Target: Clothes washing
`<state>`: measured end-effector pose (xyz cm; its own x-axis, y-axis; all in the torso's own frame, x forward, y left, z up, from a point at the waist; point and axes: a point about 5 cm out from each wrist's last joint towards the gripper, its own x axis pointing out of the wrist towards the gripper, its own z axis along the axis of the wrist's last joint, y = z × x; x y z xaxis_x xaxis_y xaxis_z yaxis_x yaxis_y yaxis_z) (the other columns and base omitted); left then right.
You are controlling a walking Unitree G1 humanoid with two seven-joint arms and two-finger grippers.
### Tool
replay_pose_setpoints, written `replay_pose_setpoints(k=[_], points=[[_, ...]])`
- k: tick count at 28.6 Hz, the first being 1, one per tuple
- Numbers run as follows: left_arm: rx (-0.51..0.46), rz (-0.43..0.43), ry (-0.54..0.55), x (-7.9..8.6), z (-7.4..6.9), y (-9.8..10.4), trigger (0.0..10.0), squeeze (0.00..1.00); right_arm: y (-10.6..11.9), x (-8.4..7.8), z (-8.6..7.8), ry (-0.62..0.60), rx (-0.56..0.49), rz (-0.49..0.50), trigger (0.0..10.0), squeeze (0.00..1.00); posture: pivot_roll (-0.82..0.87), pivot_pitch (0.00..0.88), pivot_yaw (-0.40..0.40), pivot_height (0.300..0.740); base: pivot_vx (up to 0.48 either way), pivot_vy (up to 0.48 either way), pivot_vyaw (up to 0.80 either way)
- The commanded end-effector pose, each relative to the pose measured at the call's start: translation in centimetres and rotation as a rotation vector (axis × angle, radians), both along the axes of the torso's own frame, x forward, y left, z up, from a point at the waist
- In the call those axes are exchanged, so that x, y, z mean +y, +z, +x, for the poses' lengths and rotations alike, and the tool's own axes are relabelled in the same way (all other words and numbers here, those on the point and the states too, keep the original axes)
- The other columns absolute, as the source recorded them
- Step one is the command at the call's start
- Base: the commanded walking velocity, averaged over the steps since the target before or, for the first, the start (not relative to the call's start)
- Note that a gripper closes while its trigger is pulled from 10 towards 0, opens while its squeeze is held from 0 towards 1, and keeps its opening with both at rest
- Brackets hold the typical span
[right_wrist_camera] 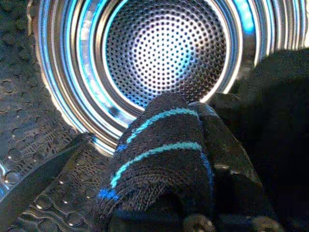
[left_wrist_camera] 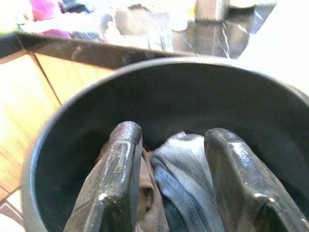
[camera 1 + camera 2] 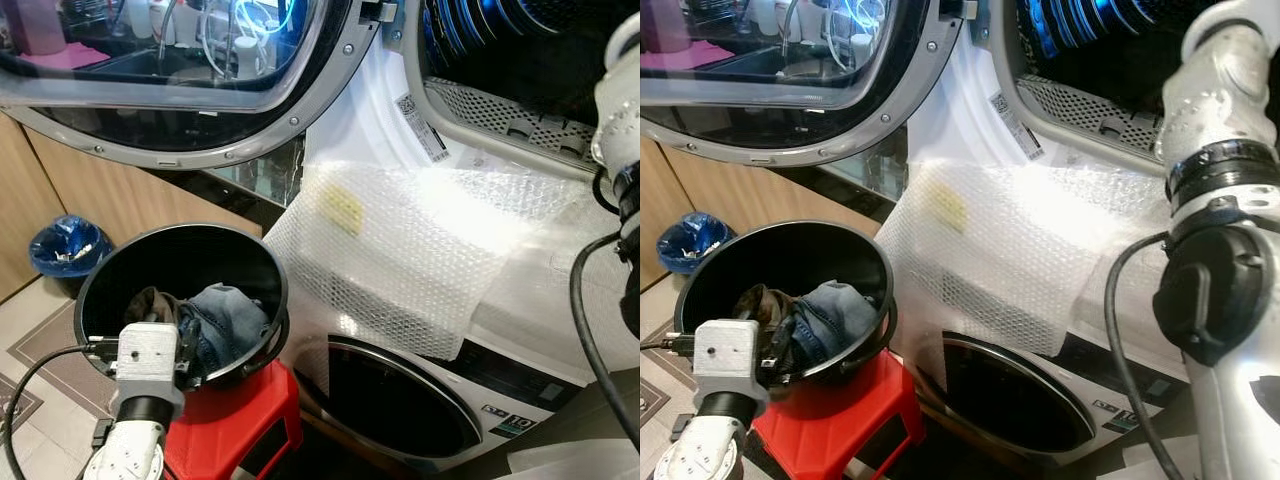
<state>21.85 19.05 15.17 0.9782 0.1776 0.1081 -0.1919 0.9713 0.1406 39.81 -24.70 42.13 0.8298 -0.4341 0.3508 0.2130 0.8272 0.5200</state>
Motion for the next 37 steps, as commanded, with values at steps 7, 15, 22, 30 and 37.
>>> replay_pose_setpoints(k=[7, 15, 22, 30, 37], points=[[-0.031, 0.023, -0.07, -0.1, 0.6, -0.1, 10.0, 0.0, 0.6, -0.2, -0.3, -0.002, -0.05, -0.054, 0.0, 0.0, 0.25, 0.007, -0.098, 0.74, 0.0, 0.0, 0.0], [-0.042, 0.022, -0.076, 0.0, 0.6, -0.2, 10.0, 0.0, 0.6, -0.2, -0.3, 0.0, -0.052, -0.054, 0.0, 0.0, 0.25, 0.007, -0.098, 0.74, 0.0, 0.0, 0.0], [-0.046, 0.02, -0.075, 0.1, 0.8, 0.0, 10.0, 0.0, 0.7, 0.1, -0.2, 0.003, -0.044, -0.079, 0.0, 0.0, 0.25, 0.039, -0.096, 0.74, 0.097, 0.0, 0.0], [-0.047, 0.023, -0.088, -0.1, 0.9, 0.2, 10.0, 0.0, 0.4, 0.3, -0.1, 0.013, -0.037, -0.086, 0.0, 0.0, 0.25, 0.047, -0.092, 0.74, 0.336, 0.0, 0.0], [-0.055, 0.026, -0.096, -0.4, 1.0, 0.4, 10.0, 0.0, 0.3, 0.3, 0.0, 0.016, -0.034, -0.087, 0.0, 0.0, 0.25, 0.051, -0.09, 0.74, 0.259, 0.0, 0.0]])
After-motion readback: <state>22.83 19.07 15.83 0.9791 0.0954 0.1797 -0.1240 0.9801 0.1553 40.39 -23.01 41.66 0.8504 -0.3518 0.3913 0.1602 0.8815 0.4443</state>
